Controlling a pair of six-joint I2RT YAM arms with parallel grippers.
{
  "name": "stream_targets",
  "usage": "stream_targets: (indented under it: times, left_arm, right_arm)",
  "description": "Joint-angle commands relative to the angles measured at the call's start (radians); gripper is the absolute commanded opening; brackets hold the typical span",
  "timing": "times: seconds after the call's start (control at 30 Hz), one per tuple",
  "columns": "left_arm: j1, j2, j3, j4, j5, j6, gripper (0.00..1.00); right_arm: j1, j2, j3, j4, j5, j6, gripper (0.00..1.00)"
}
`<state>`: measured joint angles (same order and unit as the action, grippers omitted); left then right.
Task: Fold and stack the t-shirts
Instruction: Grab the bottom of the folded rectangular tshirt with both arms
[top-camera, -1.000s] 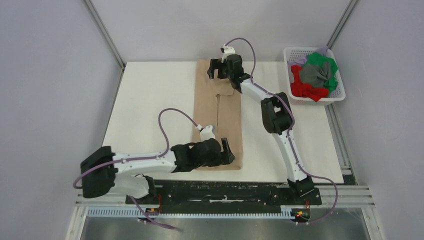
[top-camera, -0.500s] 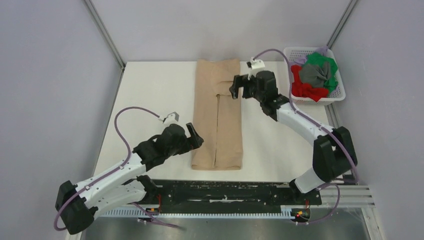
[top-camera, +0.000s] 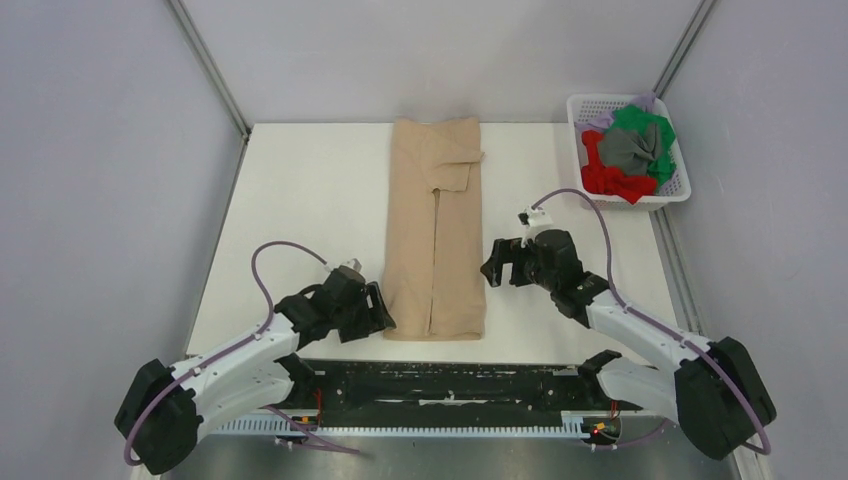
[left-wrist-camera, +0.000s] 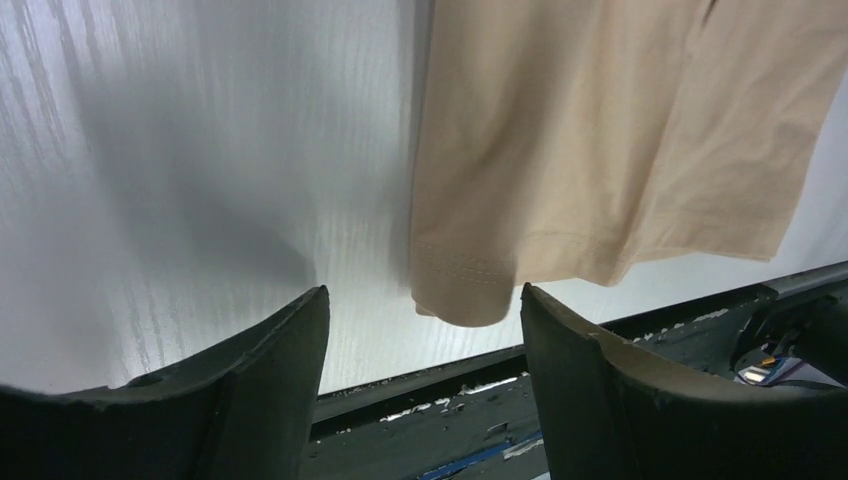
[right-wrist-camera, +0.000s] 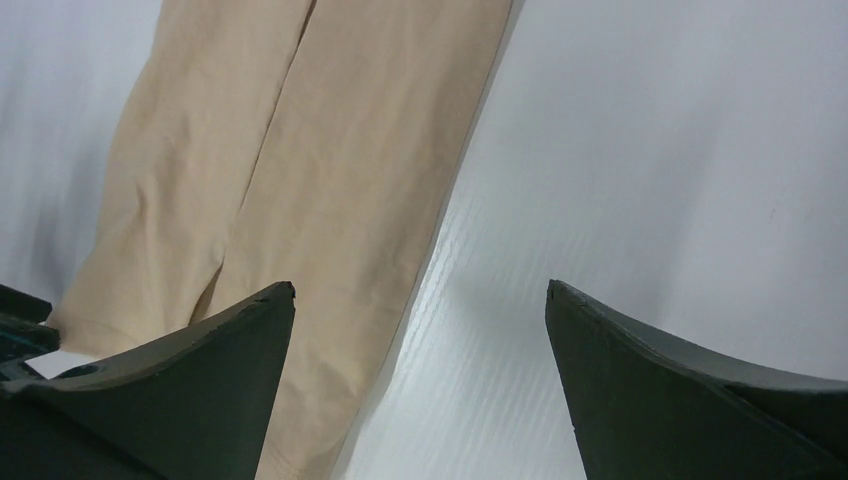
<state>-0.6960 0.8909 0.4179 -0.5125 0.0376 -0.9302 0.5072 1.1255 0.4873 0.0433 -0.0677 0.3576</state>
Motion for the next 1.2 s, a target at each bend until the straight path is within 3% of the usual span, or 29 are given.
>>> stream_targets:
  times: [0.0, 0.23, 0.43, 0.77, 0.97, 1.17]
  left_arm:
    - [0.006, 0.02, -0.05, 0.077, 0.048, -0.012, 0.72]
    - [0.007, 0.064, -0.106, 0.183, 0.09, -0.051, 0.51]
    - [0.007, 0.067, -0.139, 0.195, 0.112, -0.069, 0.29]
    - [0.007, 0.079, -0.161, 0.223, 0.121, -0.092, 0.18]
    - [0.007, 0.054, -0.156, 0.189, 0.112, -0.087, 0.05]
    - [0.007, 0.033, -0.164, 0.167, 0.112, -0.102, 0.02]
  right_arm:
    - [0.007, -0.105, -0.067, -0.004, -0.028, 0.022, 0.98]
    - [0.018, -0.13, -0.147, -0.036, -0.157, 0.012, 0.93]
    - [0.075, -0.128, -0.209, -0.022, -0.219, 0.098, 0.85]
    - [0.148, -0.214, -0.386, 0.124, -0.137, 0.362, 0.66]
    - [0.203, -0.193, -0.388, 0.085, -0.148, 0.37, 0.55]
    - [0.233, -0.156, -0.403, 0.134, -0.152, 0.382, 0.47]
